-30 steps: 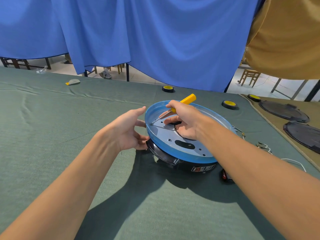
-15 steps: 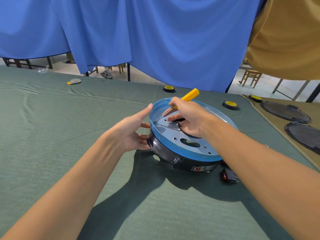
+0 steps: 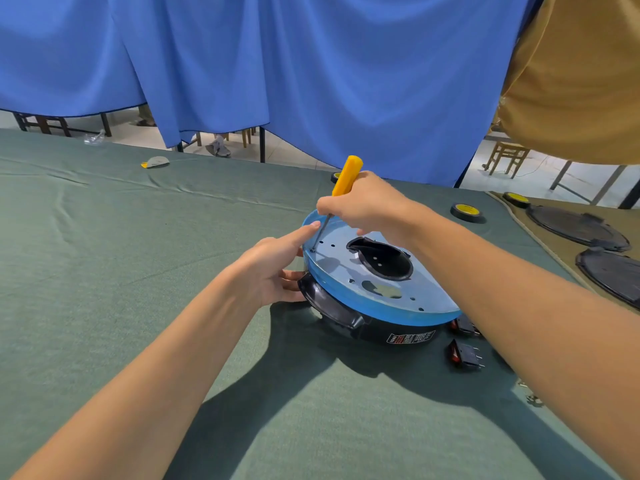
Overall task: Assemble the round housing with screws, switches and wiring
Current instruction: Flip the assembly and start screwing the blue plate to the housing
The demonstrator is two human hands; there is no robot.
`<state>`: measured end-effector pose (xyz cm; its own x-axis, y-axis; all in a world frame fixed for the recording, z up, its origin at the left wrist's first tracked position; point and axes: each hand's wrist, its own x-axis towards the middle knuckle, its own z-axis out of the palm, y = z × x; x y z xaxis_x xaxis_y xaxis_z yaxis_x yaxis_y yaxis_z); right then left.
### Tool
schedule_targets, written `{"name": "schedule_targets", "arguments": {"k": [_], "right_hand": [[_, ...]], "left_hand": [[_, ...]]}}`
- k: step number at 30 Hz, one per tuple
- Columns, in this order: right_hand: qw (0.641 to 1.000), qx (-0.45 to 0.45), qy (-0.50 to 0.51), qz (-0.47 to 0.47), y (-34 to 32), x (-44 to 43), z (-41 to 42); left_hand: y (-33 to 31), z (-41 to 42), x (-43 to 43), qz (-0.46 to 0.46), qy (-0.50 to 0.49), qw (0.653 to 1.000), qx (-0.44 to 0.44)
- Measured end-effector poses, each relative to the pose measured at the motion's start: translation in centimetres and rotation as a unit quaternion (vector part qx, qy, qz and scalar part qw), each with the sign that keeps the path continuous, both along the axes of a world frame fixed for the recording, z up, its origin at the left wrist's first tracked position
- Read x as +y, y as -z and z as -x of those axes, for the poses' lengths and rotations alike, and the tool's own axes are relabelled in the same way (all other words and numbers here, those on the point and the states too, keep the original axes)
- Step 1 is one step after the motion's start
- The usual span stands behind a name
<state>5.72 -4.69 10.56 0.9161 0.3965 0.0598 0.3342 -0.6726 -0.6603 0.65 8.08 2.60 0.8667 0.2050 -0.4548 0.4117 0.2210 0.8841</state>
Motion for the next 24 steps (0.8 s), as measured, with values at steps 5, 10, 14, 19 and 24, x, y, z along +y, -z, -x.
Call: {"name": "schedule_targets", "arguments": {"k": [5, 10, 14, 19, 24], "right_hand": [[0.998, -0.05, -0.005, -0.048, -0.7, 0.8, 0.1], [0.983, -0.168, -0.08, 0.003, -1.5, 1.6, 0.3], [0.965, -0.219, -0.111, 0.092, -1.9, 1.7, 0.3], [0.963, -0.191, -0.121, 0.149, -3.3, 1.0, -0.3], [0.966, -0.167, -0.137, 0.146, -4.0, 0.3, -0.6]], "left_hand": [[0.0, 0.0, -0.1, 0.003, -0.001, 1.0, -0.002], [0.0, 0.1, 0.2, 0.02, 0.007, 1.0, -0.009], [-0.1, 0.2, 0.3, 0.02, 0.005, 1.0, -0.009], [-0.1, 0.1, 0.3, 0.009, -0.003, 1.0, -0.011], [0.2, 0.1, 0.1, -0.009, -0.014, 1.0, -0.004]]}}
